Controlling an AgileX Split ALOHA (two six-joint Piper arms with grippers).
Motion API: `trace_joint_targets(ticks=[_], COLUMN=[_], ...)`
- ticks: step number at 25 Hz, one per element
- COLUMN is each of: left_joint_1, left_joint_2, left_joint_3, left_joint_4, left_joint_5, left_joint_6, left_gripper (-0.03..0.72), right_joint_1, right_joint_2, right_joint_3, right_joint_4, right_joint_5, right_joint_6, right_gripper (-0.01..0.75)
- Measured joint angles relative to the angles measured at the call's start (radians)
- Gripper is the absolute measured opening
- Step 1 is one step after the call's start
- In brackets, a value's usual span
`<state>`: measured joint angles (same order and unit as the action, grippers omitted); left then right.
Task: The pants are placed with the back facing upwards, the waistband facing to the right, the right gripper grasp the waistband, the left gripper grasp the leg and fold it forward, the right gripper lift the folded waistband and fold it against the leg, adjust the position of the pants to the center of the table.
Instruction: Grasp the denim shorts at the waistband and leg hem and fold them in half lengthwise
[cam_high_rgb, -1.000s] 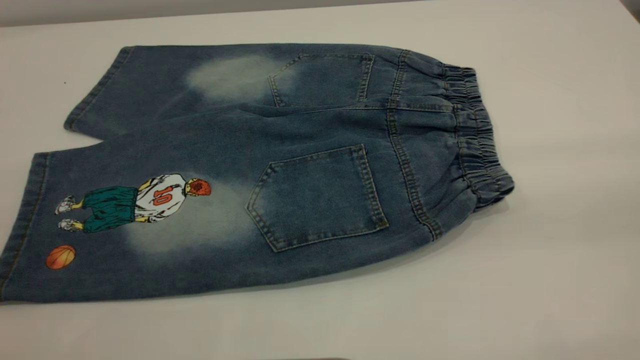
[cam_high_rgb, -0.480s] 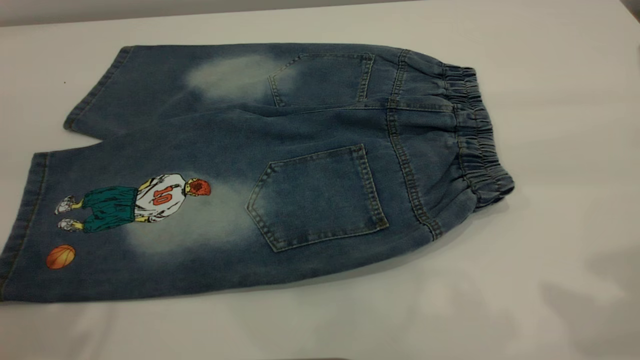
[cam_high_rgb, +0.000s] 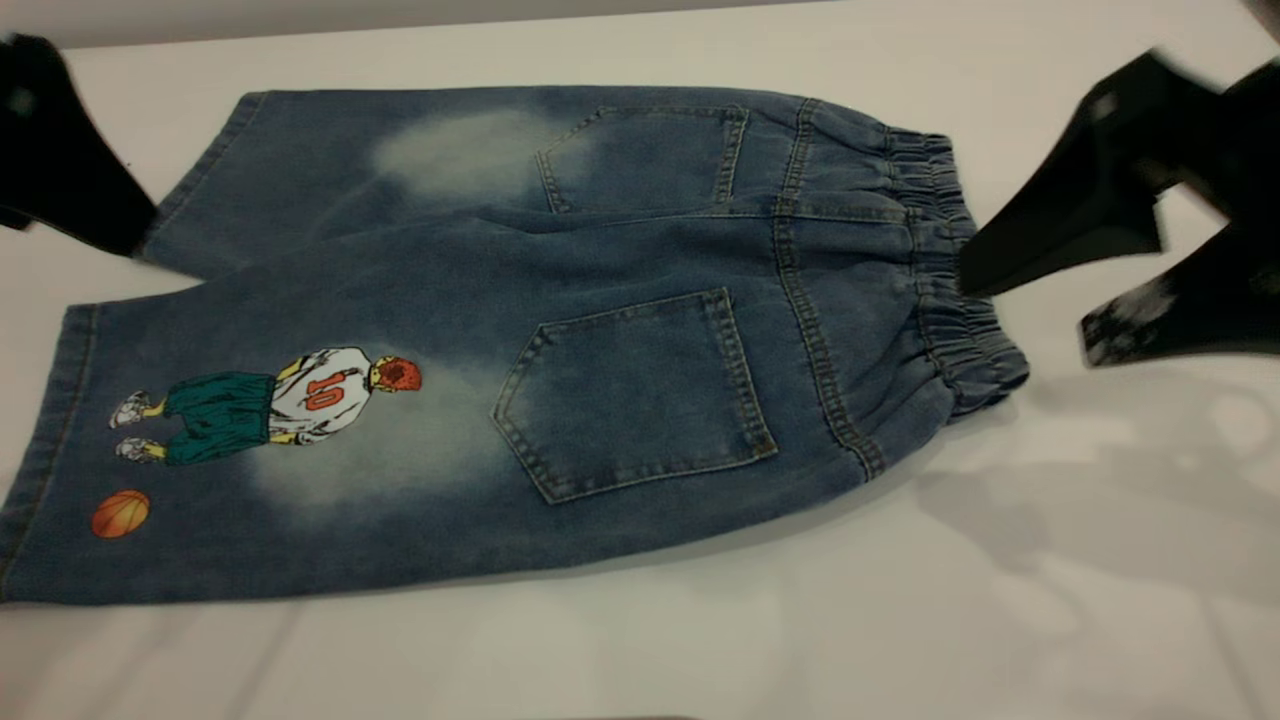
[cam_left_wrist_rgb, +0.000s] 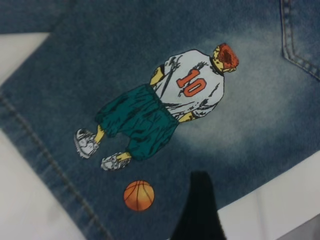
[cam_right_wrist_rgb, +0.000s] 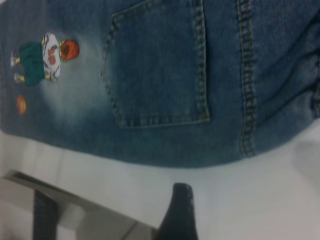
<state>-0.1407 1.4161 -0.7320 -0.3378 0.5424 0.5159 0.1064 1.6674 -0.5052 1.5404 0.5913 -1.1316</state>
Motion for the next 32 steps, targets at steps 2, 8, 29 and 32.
trace_joint_targets(ticks=[2,8,29,32], left_joint_1=[0.000,0.000,0.000,0.000], left_joint_2=[0.028,0.059,0.059,0.059], left_joint_3=[-0.006,-0.006,-0.008,-0.008], left_joint_4=[-0.016,-0.040,-0.044,-0.044], left_joint_5=[-0.017,-0.032,-0.031,-0.031], left_joint_6=[0.002,0.002,0.013,0.013], left_gripper=[0.532,0.532,0.532,0.532], right_joint_1=[0.000,-0.029,-0.164,-0.164], right_joint_2=[0.069,0.229,0.466,0.489], right_joint_3=[-0.001,-0.040,-0.229,-0.245], right_joint_4=[0.078,0.146,0.048,0.043], right_joint_5=[0.005,0.046,0.180,0.181], right_joint_6=[-0.067,-0.159,-0.102,-0.094], right_gripper=[0.584,0.584,0.584,0.584])
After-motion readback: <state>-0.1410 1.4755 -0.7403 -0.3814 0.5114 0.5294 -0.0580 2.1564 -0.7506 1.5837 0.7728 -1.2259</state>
